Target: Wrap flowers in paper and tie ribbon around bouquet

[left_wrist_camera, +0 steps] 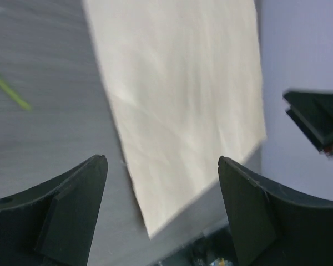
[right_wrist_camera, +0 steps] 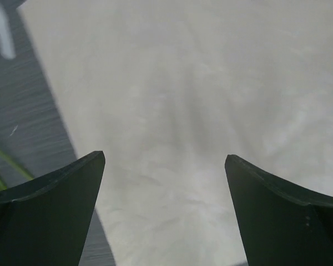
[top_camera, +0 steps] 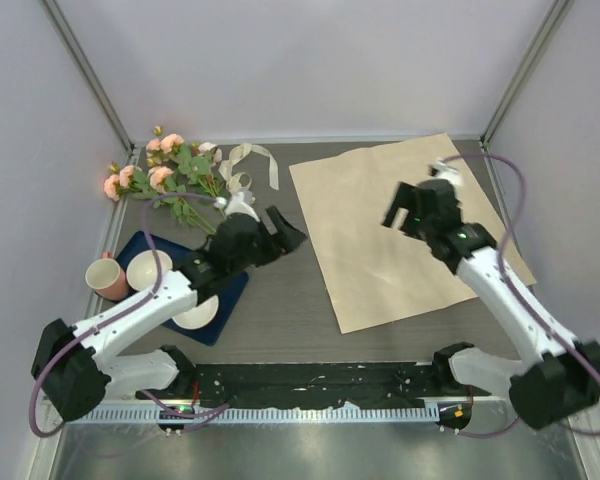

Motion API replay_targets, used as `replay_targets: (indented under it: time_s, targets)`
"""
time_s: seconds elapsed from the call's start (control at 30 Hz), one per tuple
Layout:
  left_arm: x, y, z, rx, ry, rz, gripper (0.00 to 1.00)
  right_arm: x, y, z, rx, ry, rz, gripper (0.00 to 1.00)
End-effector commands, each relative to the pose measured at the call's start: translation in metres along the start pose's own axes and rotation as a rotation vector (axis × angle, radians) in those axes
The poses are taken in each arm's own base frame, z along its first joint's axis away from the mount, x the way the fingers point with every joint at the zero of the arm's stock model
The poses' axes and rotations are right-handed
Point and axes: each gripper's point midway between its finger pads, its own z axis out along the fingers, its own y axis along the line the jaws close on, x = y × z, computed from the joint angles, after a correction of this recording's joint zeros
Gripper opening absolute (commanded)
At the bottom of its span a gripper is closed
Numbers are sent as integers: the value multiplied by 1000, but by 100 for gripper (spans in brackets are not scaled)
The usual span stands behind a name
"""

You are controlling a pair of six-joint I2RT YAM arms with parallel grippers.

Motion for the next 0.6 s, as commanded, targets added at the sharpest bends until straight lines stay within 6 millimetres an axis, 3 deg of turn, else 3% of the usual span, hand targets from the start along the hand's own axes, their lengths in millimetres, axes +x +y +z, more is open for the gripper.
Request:
replay_targets:
  time_s: [0.0, 0.03, 0.07, 0.1, 0.13, 0.17, 0.2, 0.23, 0.3, 0.33, 0.4, 0.43, 0.47, 0.53, 0.57]
  targets:
    - [-67, 94, -36, -306, -130, 22, 85, 25, 161, 21, -462, 49, -383, 96]
    - [-81, 107, -44, -352, -173, -7, 85, 14, 196, 17, -548, 19, -394, 95]
    - [-90, 117, -50, -383, -202, -52, 83, 38, 229, 12, -673, 81, -448, 95]
    - [-104, 134, -60, -421, -239, -103, 81, 65, 245, 36, -696, 148, -498, 95]
    - [-108, 140, -66, -424, -257, -127, 81, 58, 279, 36, -770, 121, -509, 94]
    - [-109, 140, -67, -407, -252, -150, 81, 71, 299, 35, -847, 158, -534, 91]
    - [-116, 148, -71, -416, -272, -168, 81, 108, 312, 57, -862, 238, -573, 90]
    - [-116, 151, -73, -418, -273, -173, 81, 97, 341, 53, -923, 197, -575, 89]
    - [-116, 159, -75, -428, -272, -177, 81, 125, 366, 54, -1017, 255, -603, 84]
    - [-114, 163, -75, -437, -264, -182, 80, 135, 381, 65, -1031, 260, -624, 83]
    - [-114, 166, -75, -431, -261, -188, 80, 153, 394, 73, -1066, 284, -658, 81]
    - [-110, 170, -74, -435, -255, -195, 80, 147, 407, 70, -1082, 270, -668, 81]
    - [-109, 172, -74, -432, -251, -200, 80, 172, 405, 90, -1066, 324, -684, 79]
    - [-106, 172, -72, -414, -238, -227, 79, 177, 415, 94, -1100, 342, -676, 77]
    - [-104, 172, -71, -407, -233, -233, 79, 193, 414, 104, -1096, 378, -671, 75]
